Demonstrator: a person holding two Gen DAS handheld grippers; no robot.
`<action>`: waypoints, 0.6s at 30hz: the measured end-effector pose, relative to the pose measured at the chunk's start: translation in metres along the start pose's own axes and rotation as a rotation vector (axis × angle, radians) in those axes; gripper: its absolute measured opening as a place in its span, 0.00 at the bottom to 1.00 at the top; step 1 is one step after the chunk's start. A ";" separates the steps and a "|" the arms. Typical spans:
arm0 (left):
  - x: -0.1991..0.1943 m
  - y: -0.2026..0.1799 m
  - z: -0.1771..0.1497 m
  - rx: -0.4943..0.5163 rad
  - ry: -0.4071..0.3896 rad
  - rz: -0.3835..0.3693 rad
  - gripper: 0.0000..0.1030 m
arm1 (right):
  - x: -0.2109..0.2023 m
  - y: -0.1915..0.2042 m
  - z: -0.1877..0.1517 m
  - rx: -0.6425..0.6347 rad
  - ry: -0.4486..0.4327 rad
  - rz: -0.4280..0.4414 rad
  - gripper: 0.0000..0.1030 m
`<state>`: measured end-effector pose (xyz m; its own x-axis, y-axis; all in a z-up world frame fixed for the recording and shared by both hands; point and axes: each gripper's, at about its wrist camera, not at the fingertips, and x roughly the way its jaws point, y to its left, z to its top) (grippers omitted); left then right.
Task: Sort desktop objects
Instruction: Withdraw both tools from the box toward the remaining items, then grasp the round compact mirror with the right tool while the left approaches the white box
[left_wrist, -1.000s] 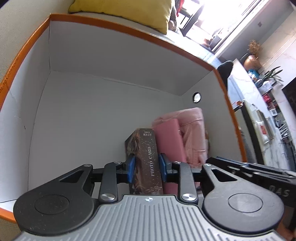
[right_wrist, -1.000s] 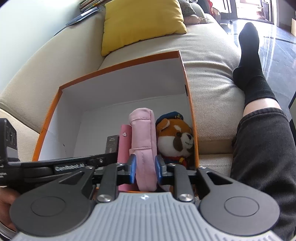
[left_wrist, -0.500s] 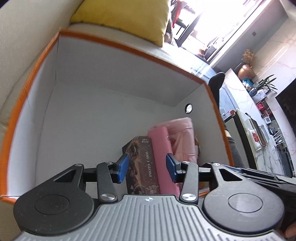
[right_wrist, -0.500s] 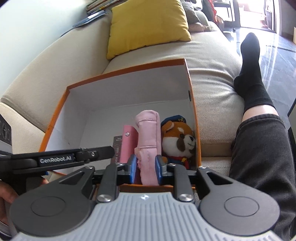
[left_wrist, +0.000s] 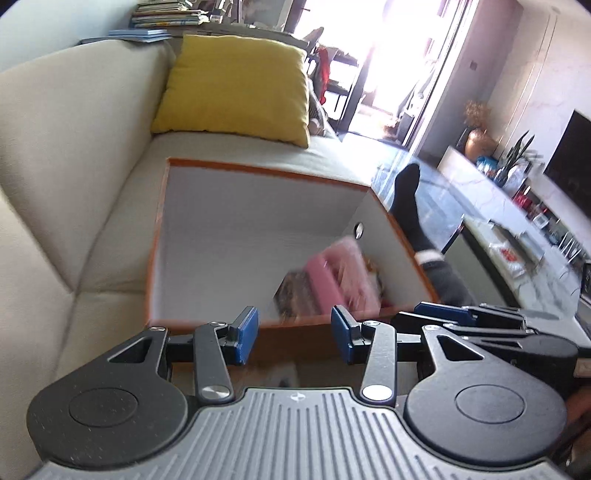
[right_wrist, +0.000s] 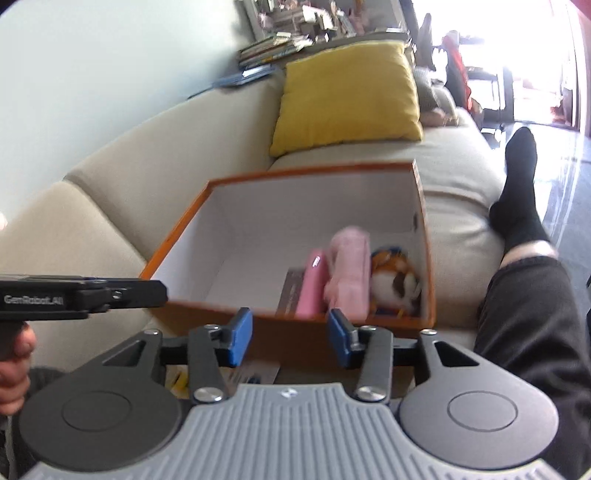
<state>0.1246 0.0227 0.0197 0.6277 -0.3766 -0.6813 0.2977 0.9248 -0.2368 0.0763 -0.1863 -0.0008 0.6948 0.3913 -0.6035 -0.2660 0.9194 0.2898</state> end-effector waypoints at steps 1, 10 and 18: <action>-0.005 -0.001 -0.006 0.014 0.008 0.022 0.49 | 0.000 0.001 -0.005 0.007 0.017 0.009 0.53; -0.026 -0.017 -0.066 0.168 0.103 0.122 0.49 | 0.008 0.011 -0.059 -0.004 0.218 0.025 0.53; -0.028 -0.022 -0.094 0.185 0.132 0.113 0.52 | 0.031 -0.004 -0.102 0.062 0.411 -0.030 0.53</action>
<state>0.0326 0.0181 -0.0213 0.5688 -0.2498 -0.7836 0.3650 0.9305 -0.0316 0.0307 -0.1735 -0.0960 0.3735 0.3595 -0.8551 -0.2003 0.9314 0.3040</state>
